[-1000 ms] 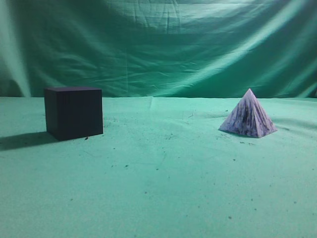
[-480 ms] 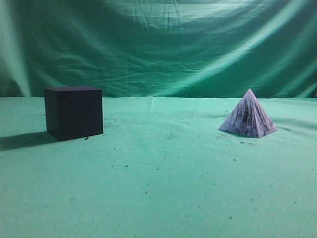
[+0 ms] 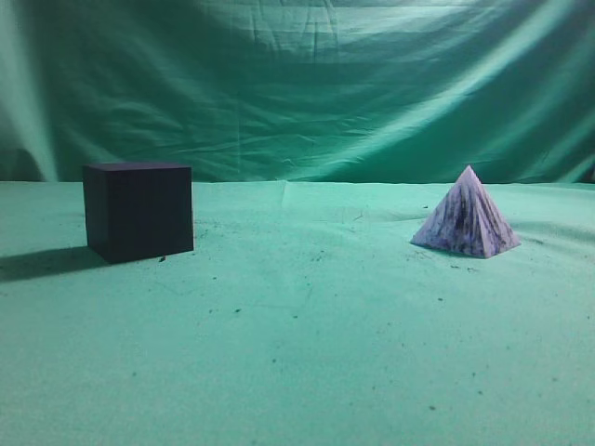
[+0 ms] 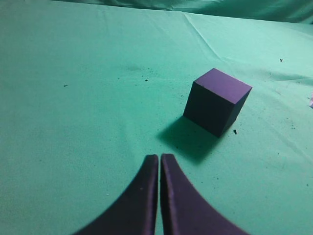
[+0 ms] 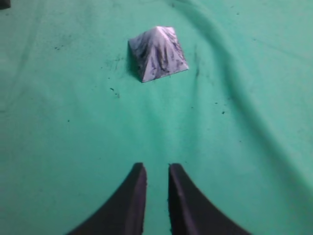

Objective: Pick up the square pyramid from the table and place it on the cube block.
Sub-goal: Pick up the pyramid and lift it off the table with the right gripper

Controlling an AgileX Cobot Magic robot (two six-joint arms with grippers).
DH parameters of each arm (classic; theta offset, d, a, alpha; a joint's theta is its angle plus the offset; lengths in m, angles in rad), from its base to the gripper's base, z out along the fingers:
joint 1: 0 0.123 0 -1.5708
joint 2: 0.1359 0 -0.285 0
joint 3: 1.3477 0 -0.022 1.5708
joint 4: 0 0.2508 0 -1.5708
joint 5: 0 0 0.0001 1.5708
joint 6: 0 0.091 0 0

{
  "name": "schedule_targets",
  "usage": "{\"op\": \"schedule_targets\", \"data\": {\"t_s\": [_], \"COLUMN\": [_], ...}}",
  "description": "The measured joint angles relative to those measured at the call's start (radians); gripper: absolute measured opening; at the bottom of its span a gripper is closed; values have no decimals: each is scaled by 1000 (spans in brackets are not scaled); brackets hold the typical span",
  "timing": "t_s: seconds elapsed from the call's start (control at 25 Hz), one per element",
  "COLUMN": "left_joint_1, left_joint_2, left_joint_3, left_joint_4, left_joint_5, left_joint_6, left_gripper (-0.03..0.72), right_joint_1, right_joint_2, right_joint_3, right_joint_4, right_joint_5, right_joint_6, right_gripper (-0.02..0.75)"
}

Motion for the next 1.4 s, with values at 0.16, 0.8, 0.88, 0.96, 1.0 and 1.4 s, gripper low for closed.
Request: {"op": "schedule_targets", "data": {"t_s": [0.16, 0.8, 0.88, 0.96, 1.0, 1.4], "left_joint_1": [0, 0, 0, 0, 0, 0], "left_joint_2": [0, 0, 0, 0, 0, 0], "left_joint_3": [0, 0, 0, 0, 0, 0], "left_joint_4": [0, 0, 0, 0, 0, 0], "left_joint_5": [0, 0, 0, 0, 0, 0], "left_joint_6": [0, 0, 0, 0, 0, 0], "left_gripper": [0, 0, 0, 0, 0, 0], "right_joint_1": [65, 104, 104, 104, 104, 104], "right_joint_2": [170, 770, 817, 862, 879, 982], "right_joint_3": [-84, -515, -542, -555, -558, -568], "right_joint_4": [2, -26, -47, -72, -79, -91], "right_joint_5": [2, 94, 96, 93, 92, -6], "right_joint_6": [-2, 25, 35, 44, 47, 50], "right_gripper": [326, 670, 670, 670, 670, 627]}}
